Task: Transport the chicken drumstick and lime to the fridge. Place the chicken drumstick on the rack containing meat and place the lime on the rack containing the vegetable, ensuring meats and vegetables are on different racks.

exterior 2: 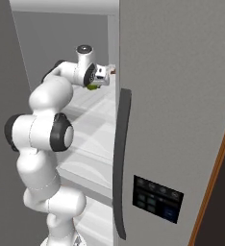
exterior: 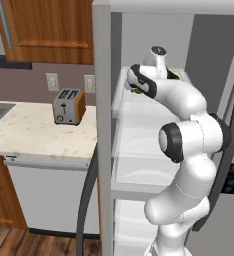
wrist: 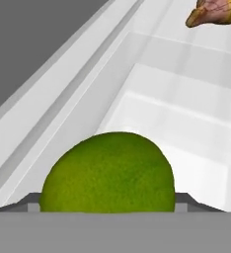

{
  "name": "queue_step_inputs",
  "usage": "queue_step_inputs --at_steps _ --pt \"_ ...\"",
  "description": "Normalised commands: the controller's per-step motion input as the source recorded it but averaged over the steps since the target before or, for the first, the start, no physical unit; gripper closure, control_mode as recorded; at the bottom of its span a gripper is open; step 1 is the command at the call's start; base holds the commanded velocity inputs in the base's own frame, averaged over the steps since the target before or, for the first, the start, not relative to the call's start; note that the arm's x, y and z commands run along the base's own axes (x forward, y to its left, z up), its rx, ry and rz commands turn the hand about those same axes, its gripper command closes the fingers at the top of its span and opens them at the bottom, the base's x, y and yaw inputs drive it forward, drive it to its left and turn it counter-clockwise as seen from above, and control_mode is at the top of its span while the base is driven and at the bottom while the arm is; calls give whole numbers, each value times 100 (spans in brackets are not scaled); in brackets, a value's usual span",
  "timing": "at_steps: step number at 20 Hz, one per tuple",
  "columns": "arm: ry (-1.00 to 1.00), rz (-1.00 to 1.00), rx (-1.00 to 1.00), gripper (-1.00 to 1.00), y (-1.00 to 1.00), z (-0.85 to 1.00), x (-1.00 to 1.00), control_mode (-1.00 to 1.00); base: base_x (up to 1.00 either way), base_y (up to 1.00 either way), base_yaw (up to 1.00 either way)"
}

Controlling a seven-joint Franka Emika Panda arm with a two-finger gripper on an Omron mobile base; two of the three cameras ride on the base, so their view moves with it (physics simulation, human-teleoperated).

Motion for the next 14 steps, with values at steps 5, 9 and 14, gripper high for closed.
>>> queue_step_inputs --at_steps 5,9,14 --pt "15 4 -1 100 38 -100 0 -100 0 0 0" --pt "3 1 -7 -100 46 -76 -9 -100 0 0 0" --pt "-4 0 -6 -100 16 -40 -52 -100 0 0 0"
